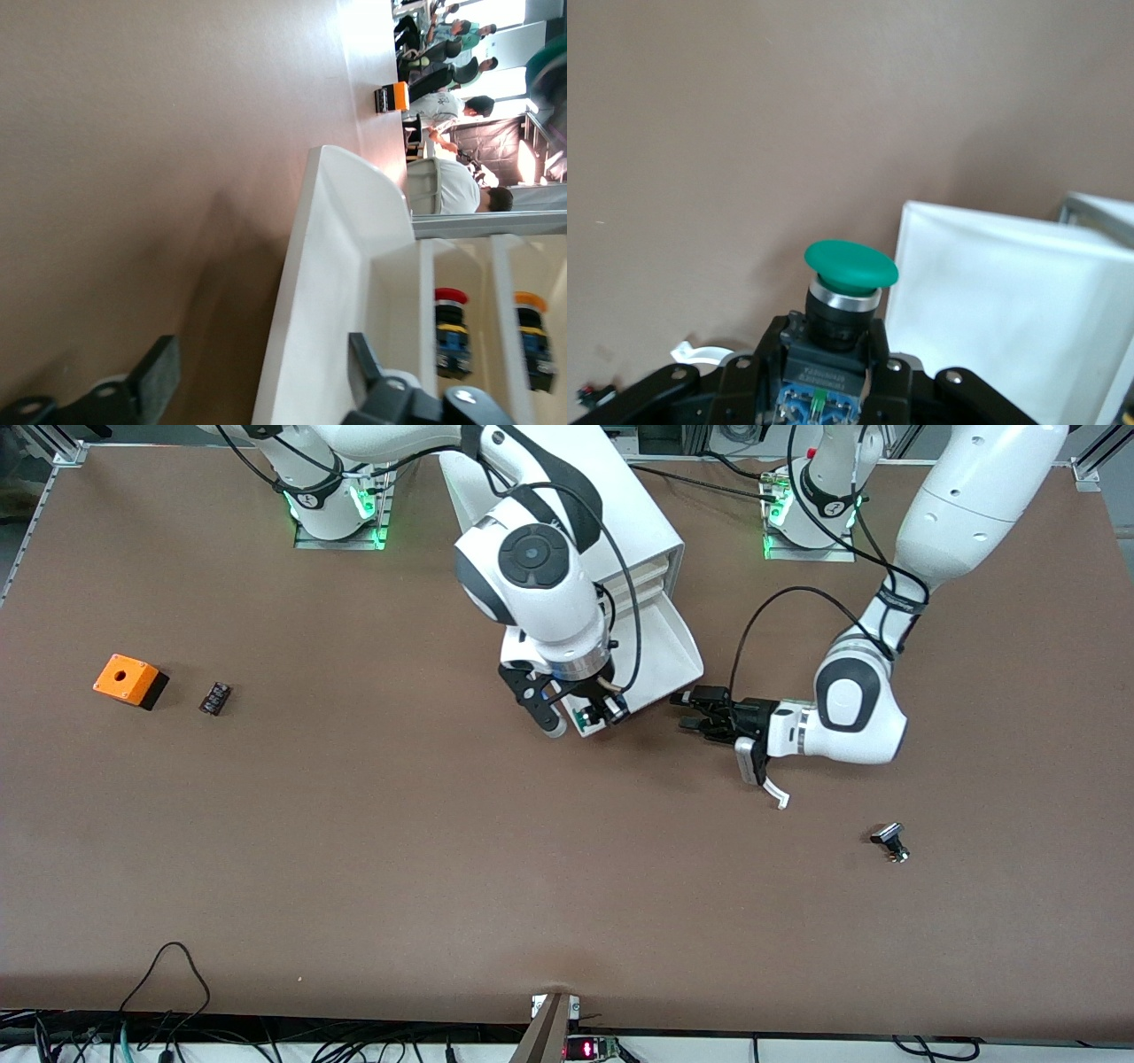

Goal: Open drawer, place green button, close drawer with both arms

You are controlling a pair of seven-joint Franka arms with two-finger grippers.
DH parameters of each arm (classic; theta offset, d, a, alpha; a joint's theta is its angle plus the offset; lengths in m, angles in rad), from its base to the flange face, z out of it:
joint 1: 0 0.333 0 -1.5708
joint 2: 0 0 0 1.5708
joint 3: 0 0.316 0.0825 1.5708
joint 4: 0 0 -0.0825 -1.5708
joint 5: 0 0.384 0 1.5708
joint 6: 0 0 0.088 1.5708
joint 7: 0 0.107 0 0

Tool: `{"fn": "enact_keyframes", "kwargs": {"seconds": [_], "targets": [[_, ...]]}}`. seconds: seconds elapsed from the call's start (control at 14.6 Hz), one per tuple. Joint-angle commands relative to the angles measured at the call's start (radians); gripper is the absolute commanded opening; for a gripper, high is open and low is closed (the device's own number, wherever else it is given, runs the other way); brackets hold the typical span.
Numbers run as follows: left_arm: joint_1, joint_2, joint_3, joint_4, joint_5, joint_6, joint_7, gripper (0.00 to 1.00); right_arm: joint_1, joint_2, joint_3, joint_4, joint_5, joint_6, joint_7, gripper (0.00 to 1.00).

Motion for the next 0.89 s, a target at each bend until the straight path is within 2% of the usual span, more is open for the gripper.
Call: {"fn": "enact_keyframes", "kwargs": {"seconds": [0.0, 0.14, 0.27, 0.62, 0.75, 0.82], "targets": [[0.038, -0.009, -0.001, 0.115, 0.166, -0.105, -0.189, 1.0, 0.064, 0.061, -0.014, 0.037, -0.024, -0.003, 0.111, 0.0], [0.04, -0.009, -0.001, 0.175, 0.249, -0.137, -0.315, 1.0, 0.085, 0.091, -0.014, 0.037, -0.051, 0.0, 0.191, 0.0], [0.04, -0.011, 0.001, 0.224, 0.294, -0.189, -0.429, 1.0, 0.1, 0.101, -0.014, 0.032, -0.048, 0.0, 0.223, 0.0], [0.038, -0.012, 0.004, 0.411, 0.518, -0.364, -0.725, 1.0, 0.124, 0.143, -0.012, 0.02, -0.046, 0.035, 0.294, 0.0], [0.037, -0.029, 0.004, 0.457, 0.59, -0.415, -0.879, 1.0, 0.128, 0.144, -0.012, 0.003, -0.045, 0.055, 0.298, 0.0], [0.035, -0.034, 0.003, 0.475, 0.631, -0.418, -0.947, 1.0, 0.128, 0.144, -0.012, -0.001, -0.045, 0.063, 0.298, 0.07]]}}
